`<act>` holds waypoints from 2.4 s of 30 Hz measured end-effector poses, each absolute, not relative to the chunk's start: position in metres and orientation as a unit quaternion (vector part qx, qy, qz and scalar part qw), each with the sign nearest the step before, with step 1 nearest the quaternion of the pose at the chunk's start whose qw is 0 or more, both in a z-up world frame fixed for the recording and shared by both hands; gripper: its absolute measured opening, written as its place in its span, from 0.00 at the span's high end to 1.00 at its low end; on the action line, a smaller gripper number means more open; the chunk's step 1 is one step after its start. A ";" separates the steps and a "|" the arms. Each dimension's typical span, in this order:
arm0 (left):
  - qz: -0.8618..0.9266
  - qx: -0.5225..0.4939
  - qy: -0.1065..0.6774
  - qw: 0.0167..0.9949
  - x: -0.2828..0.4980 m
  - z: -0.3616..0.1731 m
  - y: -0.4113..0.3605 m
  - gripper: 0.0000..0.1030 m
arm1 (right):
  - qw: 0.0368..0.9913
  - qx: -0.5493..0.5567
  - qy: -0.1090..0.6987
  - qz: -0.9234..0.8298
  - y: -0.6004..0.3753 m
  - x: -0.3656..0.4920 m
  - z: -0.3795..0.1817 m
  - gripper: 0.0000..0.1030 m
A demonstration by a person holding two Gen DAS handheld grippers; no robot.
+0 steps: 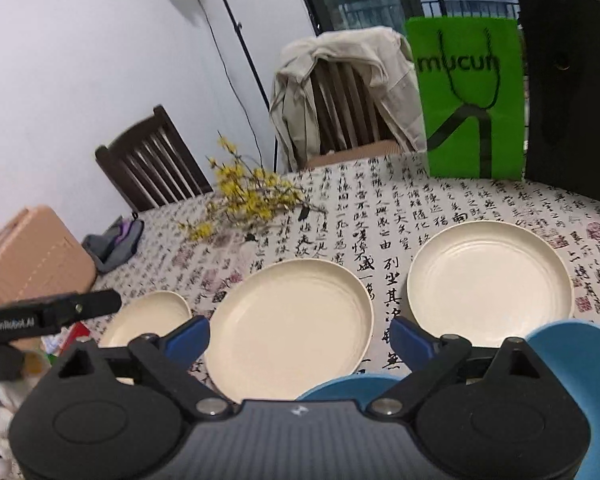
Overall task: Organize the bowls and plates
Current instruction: 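Move the left tool forward over the blue bowls toward a cream plate while the right tool does likewise, then close the left gripper on a cream plate rim while the right gripper closes on another plate, then lift the held cream plate with the left gripper while the right gripper lifts its plate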
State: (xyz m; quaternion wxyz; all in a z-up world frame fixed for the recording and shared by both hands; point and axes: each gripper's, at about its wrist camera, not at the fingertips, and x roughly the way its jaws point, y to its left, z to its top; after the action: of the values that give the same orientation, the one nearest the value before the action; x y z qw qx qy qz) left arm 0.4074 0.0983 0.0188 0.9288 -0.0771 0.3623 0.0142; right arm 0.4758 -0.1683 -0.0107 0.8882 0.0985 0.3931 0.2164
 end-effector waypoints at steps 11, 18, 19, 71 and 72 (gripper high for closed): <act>0.023 -0.067 0.404 0.912 0.467 -0.022 0.096 0.00 | 0.864 0.086 0.449 0.211 -0.150 0.529 -0.052 0.24; 0.016 -0.057 0.422 0.905 0.491 -0.040 0.092 0.00 | 0.854 0.073 0.474 0.201 -0.145 0.547 -0.071 0.37; 0.015 -0.056 0.425 0.904 0.493 -0.042 0.091 0.00 | 0.852 0.073 0.478 0.199 -0.145 0.550 -0.073 0.38; -0.019 -0.060 0.506 0.860 0.527 -0.098 0.102 0.88 | 0.835 -0.011 0.529 0.149 -0.122 0.572 -0.109 0.89; -0.019 -0.060 0.505 0.861 0.527 -0.098 0.102 0.88 | 0.835 -0.012 0.529 0.150 -0.122 0.571 -0.109 0.89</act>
State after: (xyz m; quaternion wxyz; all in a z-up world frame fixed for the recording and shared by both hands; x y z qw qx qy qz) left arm 0.5268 0.1017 -0.0976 0.8606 -0.0597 0.5054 -0.0190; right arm 0.5711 -0.1222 -0.1087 0.8355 -0.0124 0.5285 0.1499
